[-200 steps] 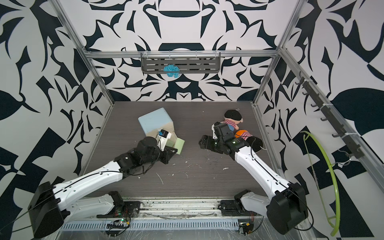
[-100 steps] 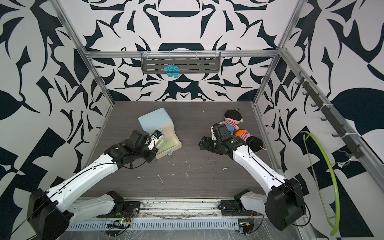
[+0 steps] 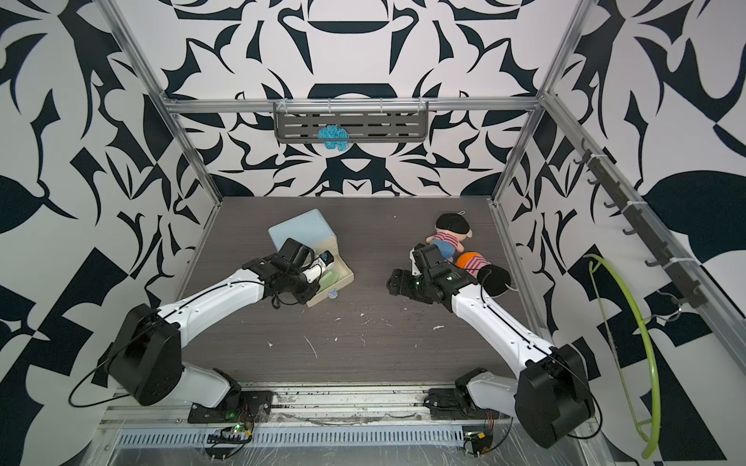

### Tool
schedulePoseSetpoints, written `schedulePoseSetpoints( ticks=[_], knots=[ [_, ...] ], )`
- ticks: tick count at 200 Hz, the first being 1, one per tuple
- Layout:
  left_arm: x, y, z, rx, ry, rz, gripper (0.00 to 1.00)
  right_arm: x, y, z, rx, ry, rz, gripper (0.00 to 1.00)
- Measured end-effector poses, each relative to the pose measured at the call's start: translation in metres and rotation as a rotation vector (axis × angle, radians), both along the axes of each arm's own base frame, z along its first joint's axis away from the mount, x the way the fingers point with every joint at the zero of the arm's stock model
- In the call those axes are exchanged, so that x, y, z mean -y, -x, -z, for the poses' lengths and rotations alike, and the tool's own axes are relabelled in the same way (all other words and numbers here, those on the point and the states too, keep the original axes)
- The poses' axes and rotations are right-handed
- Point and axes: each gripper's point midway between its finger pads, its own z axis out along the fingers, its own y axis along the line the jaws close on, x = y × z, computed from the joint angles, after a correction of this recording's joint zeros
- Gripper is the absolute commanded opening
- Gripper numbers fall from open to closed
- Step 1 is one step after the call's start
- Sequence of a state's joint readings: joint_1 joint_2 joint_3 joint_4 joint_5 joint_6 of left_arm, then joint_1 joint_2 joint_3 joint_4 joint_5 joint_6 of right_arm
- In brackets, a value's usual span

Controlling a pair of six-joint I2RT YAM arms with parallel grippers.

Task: Please put the sticky notes in the drawer by color
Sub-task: Place the sticky notes in the drawer.

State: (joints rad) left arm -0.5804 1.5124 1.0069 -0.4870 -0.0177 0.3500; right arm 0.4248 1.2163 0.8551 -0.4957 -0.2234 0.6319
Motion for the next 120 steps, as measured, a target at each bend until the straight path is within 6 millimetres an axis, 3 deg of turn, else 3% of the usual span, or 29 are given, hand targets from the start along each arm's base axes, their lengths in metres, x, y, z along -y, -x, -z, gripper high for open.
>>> schedulePoseSetpoints(
  ticks=[24, 87, 111, 120],
  knots=[
    [0.002, -0.007, 0.010, -0.014, -0.026, 0.010, 0.00, 0.001, 0.000, 0.001, 0.000, 0.002, 0.002, 0.85],
    [0.005, -0.012, 0.001, 0.009, -0.013, 0.021, 0.00, 0.005, -0.002, 0.003, -0.004, 0.007, 0.009, 0.85],
    [0.002, -0.013, 0.009, -0.009, -0.021, 0.009, 0.05, 0.005, -0.003, 0.006, -0.012, 0.012, 0.009, 0.85],
    [0.003, -0.014, 0.013, -0.018, -0.025, 0.003, 0.11, 0.005, -0.003, 0.006, -0.012, 0.012, 0.009, 0.85]
  ],
)
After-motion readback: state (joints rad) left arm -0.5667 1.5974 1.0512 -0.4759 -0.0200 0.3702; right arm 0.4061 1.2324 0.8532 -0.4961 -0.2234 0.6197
